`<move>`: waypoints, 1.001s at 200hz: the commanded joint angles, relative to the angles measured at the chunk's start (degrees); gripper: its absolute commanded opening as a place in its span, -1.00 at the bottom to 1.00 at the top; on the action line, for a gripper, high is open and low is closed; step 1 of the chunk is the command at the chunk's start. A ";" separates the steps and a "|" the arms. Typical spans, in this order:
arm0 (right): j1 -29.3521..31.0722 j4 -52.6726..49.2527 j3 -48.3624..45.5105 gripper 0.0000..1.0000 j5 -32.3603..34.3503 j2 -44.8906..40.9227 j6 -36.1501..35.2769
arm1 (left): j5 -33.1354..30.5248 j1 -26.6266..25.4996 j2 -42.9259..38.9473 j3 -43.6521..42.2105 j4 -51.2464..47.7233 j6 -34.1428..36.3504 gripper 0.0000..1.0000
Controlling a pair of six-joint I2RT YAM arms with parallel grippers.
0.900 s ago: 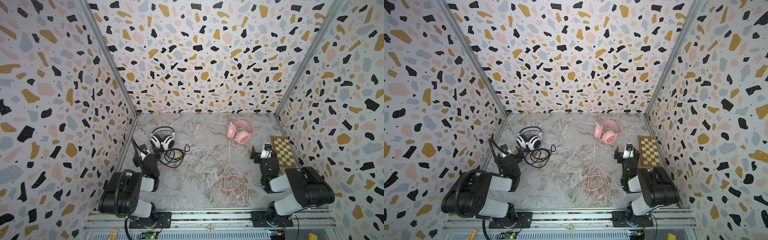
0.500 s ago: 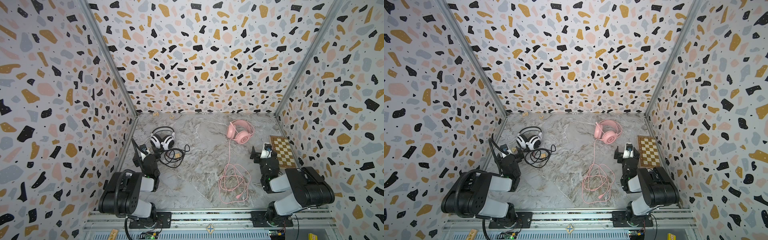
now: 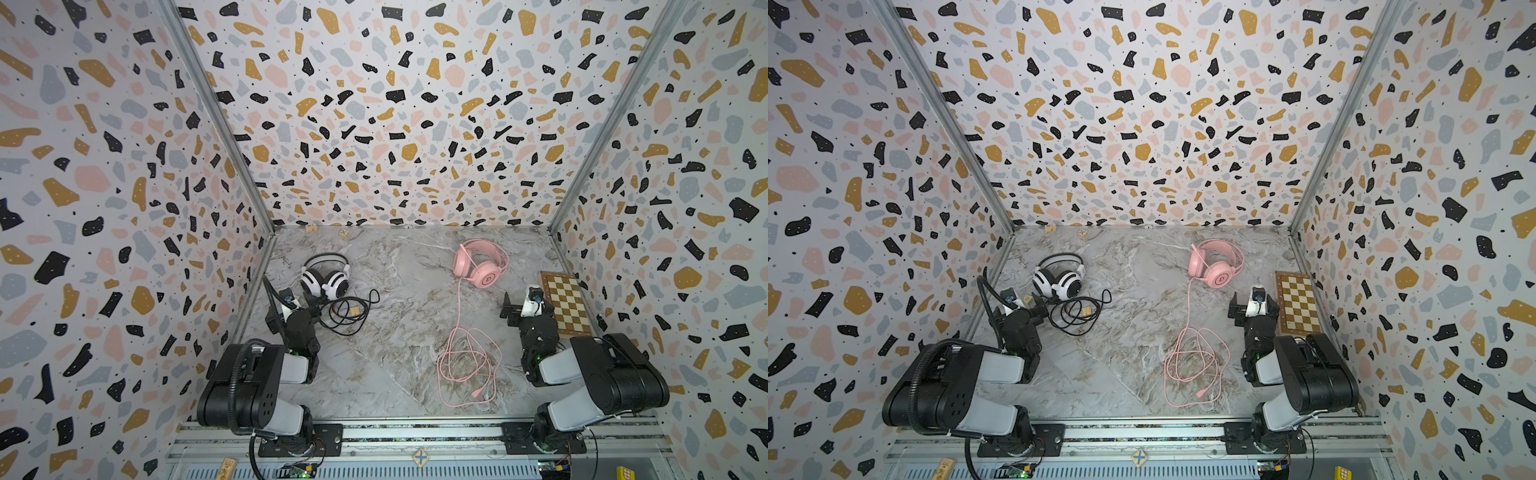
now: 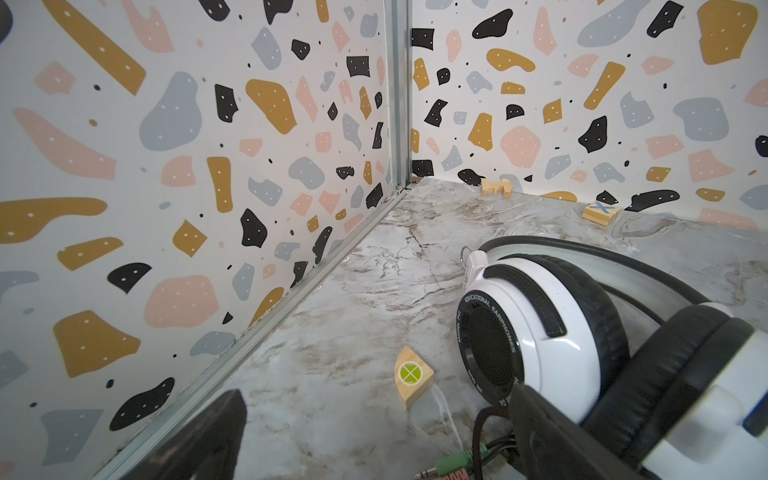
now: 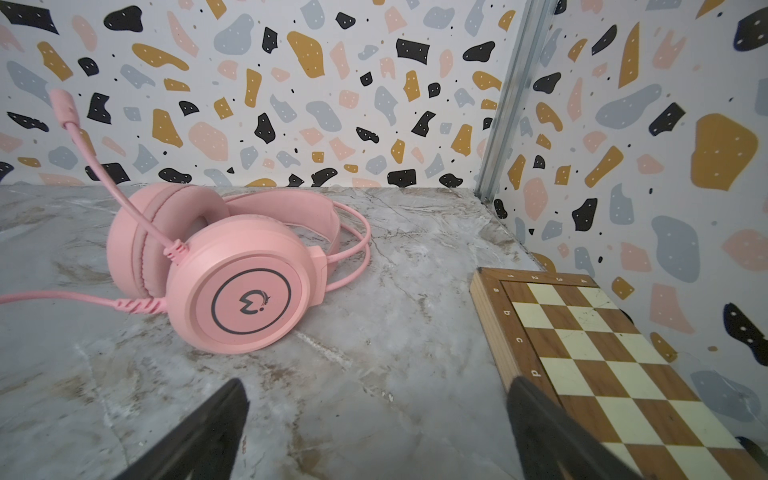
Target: Wrap the headphones
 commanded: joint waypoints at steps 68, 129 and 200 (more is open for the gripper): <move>0.28 0.23 1.07 0.98 0.39 -0.72 -0.41 | 0.13 -0.11 -0.58 0.75 2.53 0.03 1.00; 1.29 1.33 0.64 0.98 1.53 -0.66 -1.24 | 0.13 -0.11 -0.59 0.75 2.53 0.13 1.00; 1.26 0.85 0.89 0.98 -0.67 -0.60 -1.88 | 0.13 -0.13 -0.69 0.75 2.44 -0.01 1.00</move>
